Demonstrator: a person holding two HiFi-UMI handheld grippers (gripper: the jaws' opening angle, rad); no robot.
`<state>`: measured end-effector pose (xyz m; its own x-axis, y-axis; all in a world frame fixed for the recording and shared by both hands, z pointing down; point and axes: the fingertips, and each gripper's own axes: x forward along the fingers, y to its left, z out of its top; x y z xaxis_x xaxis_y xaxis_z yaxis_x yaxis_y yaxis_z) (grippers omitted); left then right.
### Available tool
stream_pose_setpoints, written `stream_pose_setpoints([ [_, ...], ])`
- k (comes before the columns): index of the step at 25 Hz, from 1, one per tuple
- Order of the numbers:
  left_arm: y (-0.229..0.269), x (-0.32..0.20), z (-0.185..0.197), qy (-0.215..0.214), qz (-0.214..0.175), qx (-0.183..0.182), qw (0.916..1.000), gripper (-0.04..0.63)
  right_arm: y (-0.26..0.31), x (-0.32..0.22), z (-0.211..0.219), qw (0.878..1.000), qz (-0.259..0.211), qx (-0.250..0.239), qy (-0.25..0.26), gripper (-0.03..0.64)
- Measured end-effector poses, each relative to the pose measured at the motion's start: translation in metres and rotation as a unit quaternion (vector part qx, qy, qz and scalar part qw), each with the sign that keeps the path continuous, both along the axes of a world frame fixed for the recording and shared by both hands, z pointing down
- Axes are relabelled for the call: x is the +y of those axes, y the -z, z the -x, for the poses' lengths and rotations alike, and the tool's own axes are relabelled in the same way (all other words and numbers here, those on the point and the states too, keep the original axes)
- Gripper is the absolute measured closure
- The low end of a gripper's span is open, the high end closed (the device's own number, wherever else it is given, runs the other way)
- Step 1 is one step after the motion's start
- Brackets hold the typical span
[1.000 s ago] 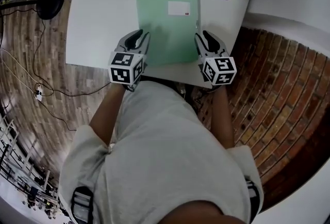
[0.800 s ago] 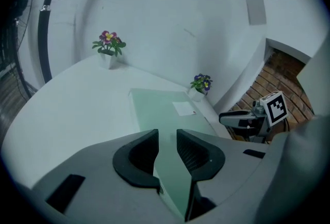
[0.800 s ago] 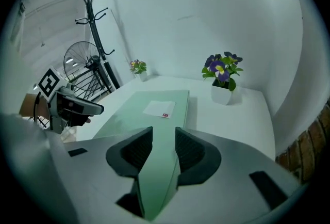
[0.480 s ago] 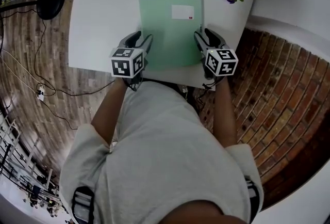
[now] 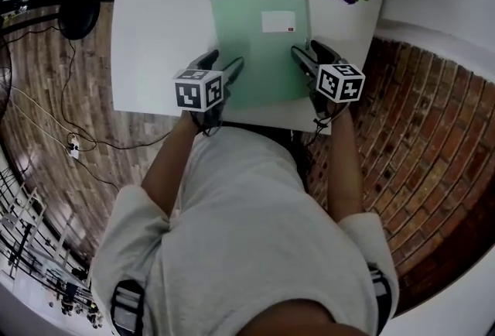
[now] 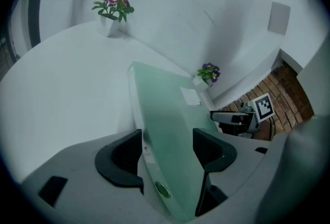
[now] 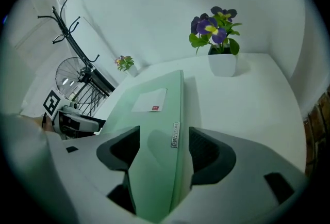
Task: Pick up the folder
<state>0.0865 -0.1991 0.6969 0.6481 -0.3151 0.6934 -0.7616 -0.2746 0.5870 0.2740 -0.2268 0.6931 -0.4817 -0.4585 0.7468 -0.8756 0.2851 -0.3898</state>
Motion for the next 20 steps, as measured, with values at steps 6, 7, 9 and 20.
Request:
stream_pose_setpoints([
  [6, -0.008, 0.002, -0.003, 0.003, 0.02, -0.011, 0.9997, 0.284, -0.011, -0.001, 0.01, 0.999, 0.023, -0.022, 0.02, 0.267],
  [7, -0.009, 0.001, -0.005, 0.006, 0.023, -0.01, 0.9997, 0.275, -0.013, -0.001, 0.01, 0.999, 0.024, -0.021, 0.02, 0.267],
  [9, -0.01, -0.001, -0.008, 0.02, 0.033, -0.005, 0.9992, 0.259, -0.014, 0.0, 0.012, 0.999, 0.027, -0.019, 0.024, 0.267],
  [20, -0.017, -0.001, -0.009, 0.026, 0.031, -0.052, 0.9978, 0.237, -0.014, 0.006, 0.016, 0.999, 0.012, -0.005, 0.029, 0.272],
])
